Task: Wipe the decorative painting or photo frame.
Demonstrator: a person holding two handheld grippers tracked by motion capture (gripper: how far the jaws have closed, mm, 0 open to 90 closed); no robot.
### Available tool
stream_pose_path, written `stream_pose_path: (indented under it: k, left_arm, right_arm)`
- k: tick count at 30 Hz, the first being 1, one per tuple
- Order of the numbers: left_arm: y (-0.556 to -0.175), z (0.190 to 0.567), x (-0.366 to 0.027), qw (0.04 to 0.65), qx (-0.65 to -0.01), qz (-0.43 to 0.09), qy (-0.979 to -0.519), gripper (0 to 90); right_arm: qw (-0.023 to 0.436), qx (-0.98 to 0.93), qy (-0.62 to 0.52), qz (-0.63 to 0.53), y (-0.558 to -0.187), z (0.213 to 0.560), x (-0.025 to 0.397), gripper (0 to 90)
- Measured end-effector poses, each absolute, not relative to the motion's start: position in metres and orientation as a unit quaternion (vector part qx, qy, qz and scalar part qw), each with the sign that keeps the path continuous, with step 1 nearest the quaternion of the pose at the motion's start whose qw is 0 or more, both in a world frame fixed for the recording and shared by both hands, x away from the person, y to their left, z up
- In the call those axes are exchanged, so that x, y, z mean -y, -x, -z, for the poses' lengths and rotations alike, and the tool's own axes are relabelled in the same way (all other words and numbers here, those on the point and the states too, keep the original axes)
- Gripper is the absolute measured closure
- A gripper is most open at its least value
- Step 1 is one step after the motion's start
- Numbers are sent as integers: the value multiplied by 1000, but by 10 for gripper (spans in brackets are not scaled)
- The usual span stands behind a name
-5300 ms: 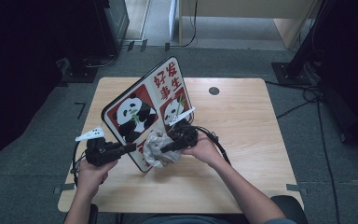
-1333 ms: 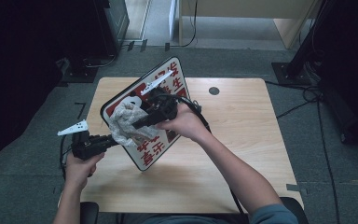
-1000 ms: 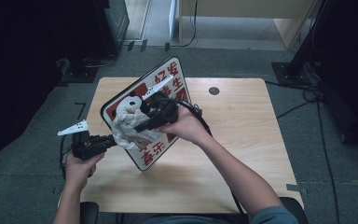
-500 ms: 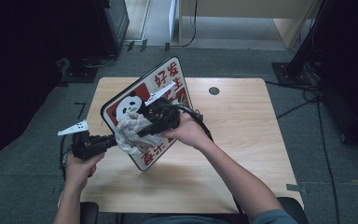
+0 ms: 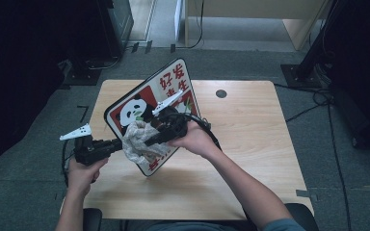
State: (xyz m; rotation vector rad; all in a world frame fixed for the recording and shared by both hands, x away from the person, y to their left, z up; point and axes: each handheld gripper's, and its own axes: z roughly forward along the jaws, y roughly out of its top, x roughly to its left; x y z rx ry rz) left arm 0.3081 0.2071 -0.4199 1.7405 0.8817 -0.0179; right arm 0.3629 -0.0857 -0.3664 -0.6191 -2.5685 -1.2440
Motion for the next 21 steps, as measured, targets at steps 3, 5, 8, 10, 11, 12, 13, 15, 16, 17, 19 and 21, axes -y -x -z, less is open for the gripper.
stream_pose_path:
  k: [3, 5, 8, 10, 11, 12, 13, 15, 16, 17, 19, 21]
  left_arm:
    - [-308, 421, -207, 563, -376, 10, -736, 730]
    - [-308, 421, -207, 563, -375, 10, -736, 729]
    - [-308, 421, -207, 562, -375, 10, -737, 730]
    - [-308, 421, -207, 563, -375, 10, -737, 730]
    - [-308, 421, -207, 563, -374, 10, -737, 730]
    - [-308, 421, -207, 563, -374, 10, -737, 731]
    - [-308, 421, -207, 563, -374, 11, -737, 731]
    - [-308, 421, -207, 563, -374, 10, -737, 731]
    - [-308, 421, -207, 563, -374, 11, -737, 731]
    - [-308, 421, -207, 563, -374, 11, -737, 731]
    - [-308, 421, -207, 562, -373, 11, -738, 731]
    - [-308, 421, -207, 562, -374, 11, -738, 732]
  right_arm:
    - [112, 876, 213, 419, -362, 371, 86, 653]
    - [113, 875, 214, 419, -362, 374, 87, 653]
    - [114, 875, 215, 419, -361, 377, 87, 653]
    - [115, 875, 215, 419, -360, 380, 88, 653]
    - [111, 877, 213, 417, -359, 382, 88, 653]
    - [111, 877, 213, 417, -359, 382, 88, 653]
    - [109, 878, 211, 415, -359, 383, 88, 653]
    - [109, 879, 212, 414, -358, 385, 89, 653]
    - [109, 879, 210, 414, -358, 386, 89, 653]
    - [110, 879, 211, 414, -358, 388, 89, 653]
    - [111, 879, 212, 413, -357, 390, 90, 653]
    - [113, 880, 212, 409, -357, 395, 90, 653]
